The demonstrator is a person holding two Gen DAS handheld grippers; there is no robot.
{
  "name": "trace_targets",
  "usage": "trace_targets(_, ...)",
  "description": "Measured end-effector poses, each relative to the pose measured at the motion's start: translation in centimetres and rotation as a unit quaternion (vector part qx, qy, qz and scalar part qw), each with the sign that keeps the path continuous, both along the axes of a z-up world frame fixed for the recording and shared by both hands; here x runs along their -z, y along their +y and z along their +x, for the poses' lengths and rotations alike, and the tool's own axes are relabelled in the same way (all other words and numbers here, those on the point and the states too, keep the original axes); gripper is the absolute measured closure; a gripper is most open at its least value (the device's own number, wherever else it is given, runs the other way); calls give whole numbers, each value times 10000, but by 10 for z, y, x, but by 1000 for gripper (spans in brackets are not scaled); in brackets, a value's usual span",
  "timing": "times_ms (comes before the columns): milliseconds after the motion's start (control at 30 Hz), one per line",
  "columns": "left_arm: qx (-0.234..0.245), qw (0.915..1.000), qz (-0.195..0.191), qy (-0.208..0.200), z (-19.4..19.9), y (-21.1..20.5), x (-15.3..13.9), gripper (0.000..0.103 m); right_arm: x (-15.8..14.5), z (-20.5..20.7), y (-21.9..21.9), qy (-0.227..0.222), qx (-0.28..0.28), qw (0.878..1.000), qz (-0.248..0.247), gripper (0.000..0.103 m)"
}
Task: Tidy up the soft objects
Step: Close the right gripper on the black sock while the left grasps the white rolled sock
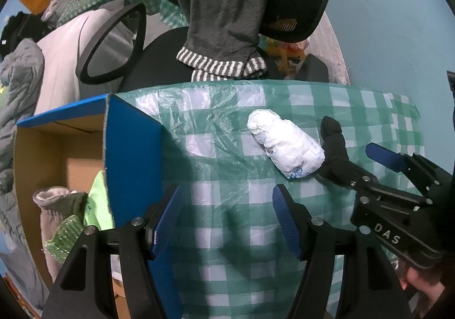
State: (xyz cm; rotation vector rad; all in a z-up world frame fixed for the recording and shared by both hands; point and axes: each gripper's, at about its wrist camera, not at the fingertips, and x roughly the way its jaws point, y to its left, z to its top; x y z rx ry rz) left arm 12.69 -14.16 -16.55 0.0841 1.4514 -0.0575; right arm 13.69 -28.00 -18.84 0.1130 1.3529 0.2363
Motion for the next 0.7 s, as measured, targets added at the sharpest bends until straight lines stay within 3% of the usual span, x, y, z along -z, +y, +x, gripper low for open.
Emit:
trace_targets(433, -95, 9997, -144, 143, 9, -6, 10, 34, 22, -4, -6, 195, -162, 9994, -246, 42)
trace_targets(500, -96, 9997, -187, 144, 10, -8, 11, 28, 21, -4, -7, 181, -177, 9994, -238, 61)
trace_targets(700, -143, 9990, -370, 211, 16, -16, 15, 26, 13, -6, -15, -34, -141, 9995, -291, 75)
